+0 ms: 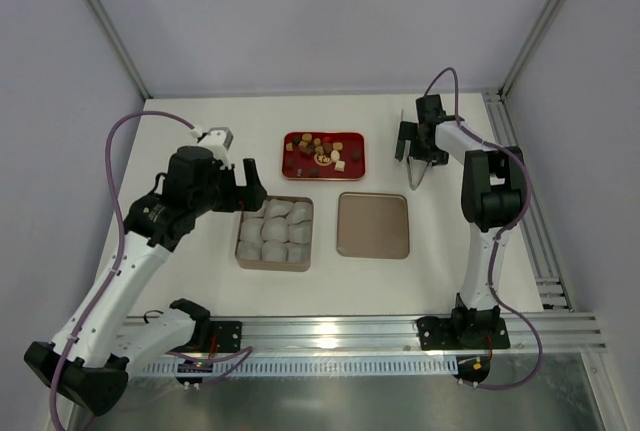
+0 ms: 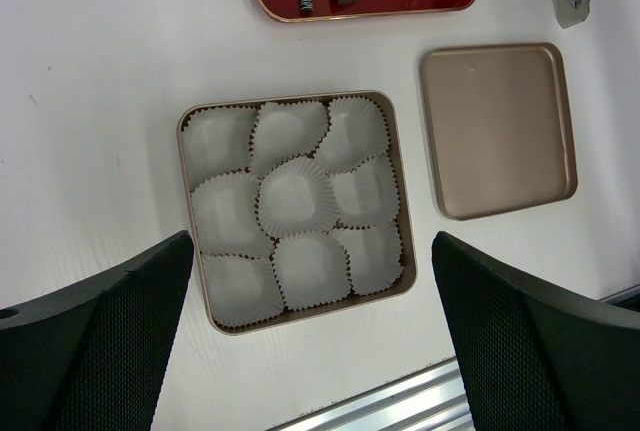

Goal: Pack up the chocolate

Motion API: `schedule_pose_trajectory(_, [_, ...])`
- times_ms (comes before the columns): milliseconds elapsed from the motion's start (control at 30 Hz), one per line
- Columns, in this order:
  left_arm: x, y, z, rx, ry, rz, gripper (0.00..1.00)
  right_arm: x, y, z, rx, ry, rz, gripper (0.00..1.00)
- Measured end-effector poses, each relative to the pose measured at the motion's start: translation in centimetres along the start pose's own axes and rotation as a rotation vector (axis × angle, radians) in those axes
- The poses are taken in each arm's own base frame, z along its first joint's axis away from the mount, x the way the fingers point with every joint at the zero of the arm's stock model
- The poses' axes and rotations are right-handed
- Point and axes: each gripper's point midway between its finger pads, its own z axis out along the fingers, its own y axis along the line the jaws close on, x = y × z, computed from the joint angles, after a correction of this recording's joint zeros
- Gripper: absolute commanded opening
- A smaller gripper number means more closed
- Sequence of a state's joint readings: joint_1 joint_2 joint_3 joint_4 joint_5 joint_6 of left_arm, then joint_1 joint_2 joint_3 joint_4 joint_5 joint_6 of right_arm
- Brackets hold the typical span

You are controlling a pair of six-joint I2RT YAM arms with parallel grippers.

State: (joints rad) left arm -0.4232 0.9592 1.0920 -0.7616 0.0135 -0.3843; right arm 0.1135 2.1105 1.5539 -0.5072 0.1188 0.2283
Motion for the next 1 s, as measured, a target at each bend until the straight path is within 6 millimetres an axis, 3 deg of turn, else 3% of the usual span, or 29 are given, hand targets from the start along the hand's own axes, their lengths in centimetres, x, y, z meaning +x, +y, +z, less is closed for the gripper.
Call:
schedule_pose_trajectory(233, [0.1,0.0,0.1,0.001,0.005,0.000,1.00,-1.6,0.1,0.4,-0.002,-0.019,-0.007,0.92])
schedule_pose_trajectory(1000, [0.6,-0.3,0.8,0.017,0.040,-0.002,1.00,-0.1,0.2,0.2,-0.001,0.041,0.042,0.75])
